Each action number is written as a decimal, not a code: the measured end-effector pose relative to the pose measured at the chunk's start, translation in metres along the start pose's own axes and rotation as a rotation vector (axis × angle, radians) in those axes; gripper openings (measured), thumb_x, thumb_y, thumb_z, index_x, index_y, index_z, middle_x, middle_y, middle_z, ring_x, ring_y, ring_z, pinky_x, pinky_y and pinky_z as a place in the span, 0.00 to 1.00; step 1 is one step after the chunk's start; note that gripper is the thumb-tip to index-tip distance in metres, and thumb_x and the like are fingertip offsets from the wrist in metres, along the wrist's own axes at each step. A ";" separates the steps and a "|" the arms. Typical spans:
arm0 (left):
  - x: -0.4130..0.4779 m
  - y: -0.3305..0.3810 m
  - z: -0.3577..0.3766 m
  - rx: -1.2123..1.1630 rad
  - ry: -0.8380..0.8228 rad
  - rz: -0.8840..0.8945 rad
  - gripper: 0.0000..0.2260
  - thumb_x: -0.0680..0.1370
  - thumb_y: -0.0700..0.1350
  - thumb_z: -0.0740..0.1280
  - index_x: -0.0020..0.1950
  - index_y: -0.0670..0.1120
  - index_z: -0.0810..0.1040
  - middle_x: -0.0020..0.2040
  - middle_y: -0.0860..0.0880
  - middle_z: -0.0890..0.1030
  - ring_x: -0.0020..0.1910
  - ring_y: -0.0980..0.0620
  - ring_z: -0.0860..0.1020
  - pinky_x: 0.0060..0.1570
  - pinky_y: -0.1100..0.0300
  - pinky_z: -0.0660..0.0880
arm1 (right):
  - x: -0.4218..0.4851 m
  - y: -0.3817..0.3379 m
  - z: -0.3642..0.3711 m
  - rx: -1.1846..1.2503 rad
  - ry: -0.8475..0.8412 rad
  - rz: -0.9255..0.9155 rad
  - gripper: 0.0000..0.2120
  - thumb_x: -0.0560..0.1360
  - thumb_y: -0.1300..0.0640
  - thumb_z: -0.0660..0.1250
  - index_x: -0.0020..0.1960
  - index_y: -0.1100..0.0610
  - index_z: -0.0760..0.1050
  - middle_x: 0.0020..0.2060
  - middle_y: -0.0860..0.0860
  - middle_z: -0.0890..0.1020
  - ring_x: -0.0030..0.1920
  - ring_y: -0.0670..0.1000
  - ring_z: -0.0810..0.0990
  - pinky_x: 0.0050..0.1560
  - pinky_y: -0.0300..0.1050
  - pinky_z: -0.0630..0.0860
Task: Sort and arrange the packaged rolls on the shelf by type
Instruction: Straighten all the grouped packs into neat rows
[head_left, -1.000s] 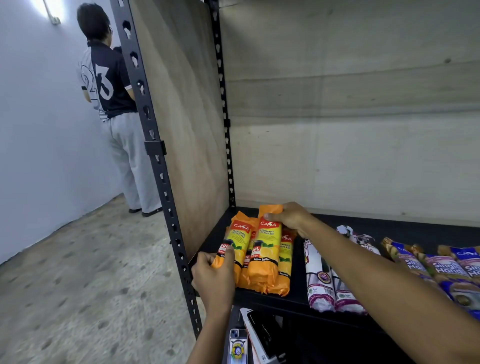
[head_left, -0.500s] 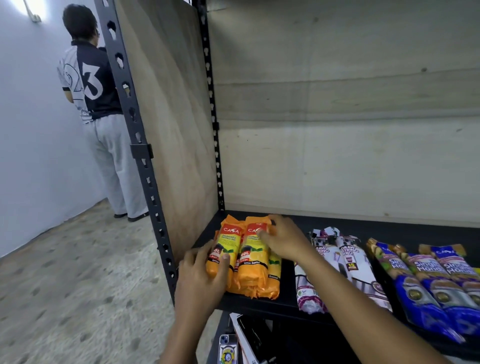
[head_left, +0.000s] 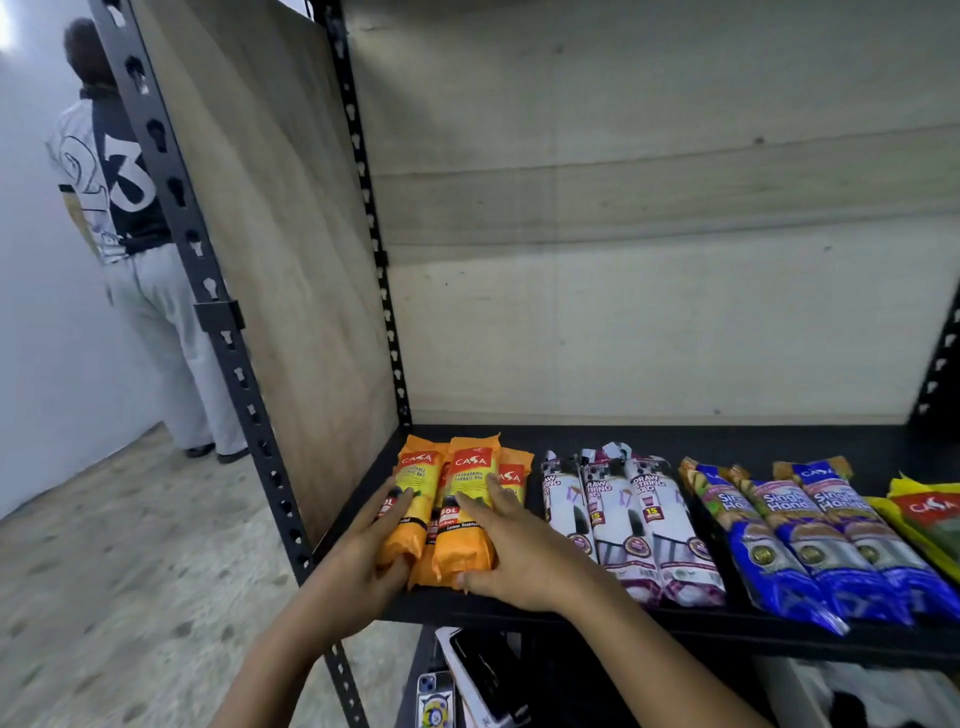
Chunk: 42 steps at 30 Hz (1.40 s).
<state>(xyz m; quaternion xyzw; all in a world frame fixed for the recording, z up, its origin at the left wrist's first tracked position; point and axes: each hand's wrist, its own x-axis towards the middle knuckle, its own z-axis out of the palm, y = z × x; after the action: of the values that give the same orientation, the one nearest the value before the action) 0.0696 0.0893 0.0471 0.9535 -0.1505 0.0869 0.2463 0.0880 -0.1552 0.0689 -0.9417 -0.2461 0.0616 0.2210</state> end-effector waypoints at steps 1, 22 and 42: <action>0.000 0.001 0.001 -0.025 0.002 0.004 0.33 0.79 0.51 0.64 0.80 0.59 0.52 0.80 0.62 0.45 0.75 0.63 0.52 0.63 0.80 0.52 | 0.000 -0.001 -0.001 -0.007 -0.003 -0.003 0.46 0.74 0.38 0.69 0.79 0.39 0.42 0.80 0.47 0.35 0.80 0.55 0.44 0.77 0.58 0.56; 0.033 0.006 0.005 -0.595 0.158 -0.273 0.29 0.72 0.70 0.65 0.72 0.66 0.69 0.75 0.59 0.65 0.76 0.55 0.62 0.76 0.48 0.59 | 0.028 -0.026 0.020 0.534 0.273 0.351 0.45 0.76 0.30 0.57 0.80 0.46 0.35 0.80 0.52 0.37 0.79 0.57 0.33 0.77 0.62 0.48; 0.016 0.045 0.013 -0.327 0.572 -0.169 0.19 0.79 0.53 0.69 0.69 0.52 0.76 0.68 0.53 0.76 0.67 0.54 0.73 0.63 0.55 0.72 | -0.021 -0.016 -0.006 0.404 0.623 0.148 0.32 0.78 0.33 0.57 0.78 0.43 0.56 0.77 0.42 0.63 0.75 0.46 0.64 0.69 0.50 0.70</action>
<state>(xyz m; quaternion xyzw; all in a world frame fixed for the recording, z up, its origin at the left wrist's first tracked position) 0.0710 0.0415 0.0597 0.8474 -0.0075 0.3050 0.4347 0.0643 -0.1549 0.0813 -0.8680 -0.0813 -0.1647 0.4613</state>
